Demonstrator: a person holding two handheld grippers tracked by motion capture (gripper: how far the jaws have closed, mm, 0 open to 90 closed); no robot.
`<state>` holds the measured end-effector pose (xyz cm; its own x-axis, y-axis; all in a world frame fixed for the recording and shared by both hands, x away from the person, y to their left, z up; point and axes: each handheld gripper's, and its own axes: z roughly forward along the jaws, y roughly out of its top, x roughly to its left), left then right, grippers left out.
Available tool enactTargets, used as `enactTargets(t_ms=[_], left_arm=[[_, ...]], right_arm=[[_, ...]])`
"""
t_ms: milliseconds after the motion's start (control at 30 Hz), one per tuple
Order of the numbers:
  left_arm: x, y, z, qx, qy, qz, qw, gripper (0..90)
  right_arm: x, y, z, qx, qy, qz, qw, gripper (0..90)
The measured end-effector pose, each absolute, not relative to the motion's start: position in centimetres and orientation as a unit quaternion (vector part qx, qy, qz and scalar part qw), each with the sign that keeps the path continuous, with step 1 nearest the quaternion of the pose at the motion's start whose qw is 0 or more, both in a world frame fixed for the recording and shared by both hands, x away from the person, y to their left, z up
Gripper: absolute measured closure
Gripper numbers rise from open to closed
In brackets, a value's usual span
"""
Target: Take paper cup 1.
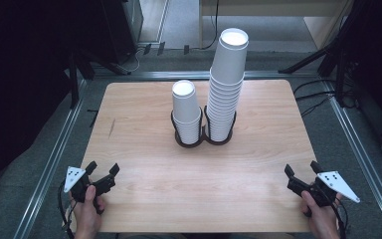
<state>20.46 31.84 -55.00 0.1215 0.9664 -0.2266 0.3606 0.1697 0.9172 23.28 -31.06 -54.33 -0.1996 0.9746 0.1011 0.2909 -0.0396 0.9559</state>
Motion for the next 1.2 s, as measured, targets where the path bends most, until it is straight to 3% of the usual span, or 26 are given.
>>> enactTargets(t_ms=[300,933,1200], left_arm=[[20.7,31.6,-55.1,0.569,0.591,0.311,0.48,8.3],[20.8,31.2,-55.2,0.584,0.579,0.305,0.48,8.4],[21.4,31.0,-54.8,0.606,0.573,0.285,0.472,8.2]], right_arm=[[23.5,-29.7,-54.2,0.527,0.613,0.467,0.358,12.7],[24.1,-27.6,-49.7,0.519,0.614,0.48,0.35,4.2],[25.0,-26.0,-46.7,0.496,0.621,0.479,0.374,3.3]])
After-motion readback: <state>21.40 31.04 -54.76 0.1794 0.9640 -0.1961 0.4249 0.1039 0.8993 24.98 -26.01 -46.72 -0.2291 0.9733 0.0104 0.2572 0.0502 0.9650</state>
